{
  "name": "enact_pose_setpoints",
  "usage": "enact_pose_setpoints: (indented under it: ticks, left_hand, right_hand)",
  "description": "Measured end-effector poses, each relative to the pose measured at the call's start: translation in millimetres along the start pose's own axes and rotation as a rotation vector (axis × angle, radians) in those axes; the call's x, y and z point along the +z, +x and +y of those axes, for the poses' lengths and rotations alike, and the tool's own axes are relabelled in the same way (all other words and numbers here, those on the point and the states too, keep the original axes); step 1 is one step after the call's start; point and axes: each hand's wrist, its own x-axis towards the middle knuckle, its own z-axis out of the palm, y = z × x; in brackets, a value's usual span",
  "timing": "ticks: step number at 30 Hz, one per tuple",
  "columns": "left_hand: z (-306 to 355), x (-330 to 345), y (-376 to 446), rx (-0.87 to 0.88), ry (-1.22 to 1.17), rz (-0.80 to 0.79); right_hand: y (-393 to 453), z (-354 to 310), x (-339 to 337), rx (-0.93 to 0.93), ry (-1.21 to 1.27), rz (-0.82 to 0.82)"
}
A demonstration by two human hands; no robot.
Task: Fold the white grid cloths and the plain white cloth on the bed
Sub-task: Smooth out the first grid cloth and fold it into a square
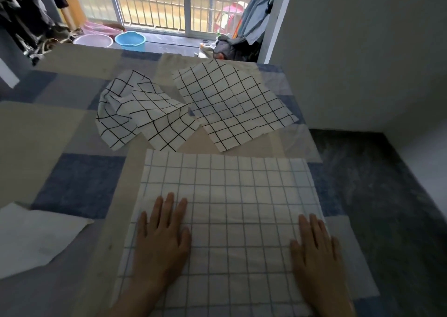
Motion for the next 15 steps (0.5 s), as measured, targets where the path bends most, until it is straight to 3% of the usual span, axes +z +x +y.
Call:
enact_pose_setpoints:
  ticks: [3, 6, 11, 15]
  left_hand:
    - [0.2, -0.9, 1.7, -0.014, -0.006, 0.004]
    - [0.4, -0.1, 2.0, -0.019, -0.014, -0.003]
    - [1.6, -2.8, 0.1, -0.006, 0.006, -0.037]
    - [4.3, -4.8, -0.1, -0.008, 0.006, -0.045]
  right_hand:
    - [-0.5, -20.6, 0.3, 0.068, 0.02, 0.145]
    - [12.2, -71.7, -3.6, -0.109, 0.118, 0.237]
    - [65.1, -176.7, -0.6, -0.365, 0.203, 0.059]
    - [87.4, -183.6, 14.1, -0.388, 0.081, -0.033]
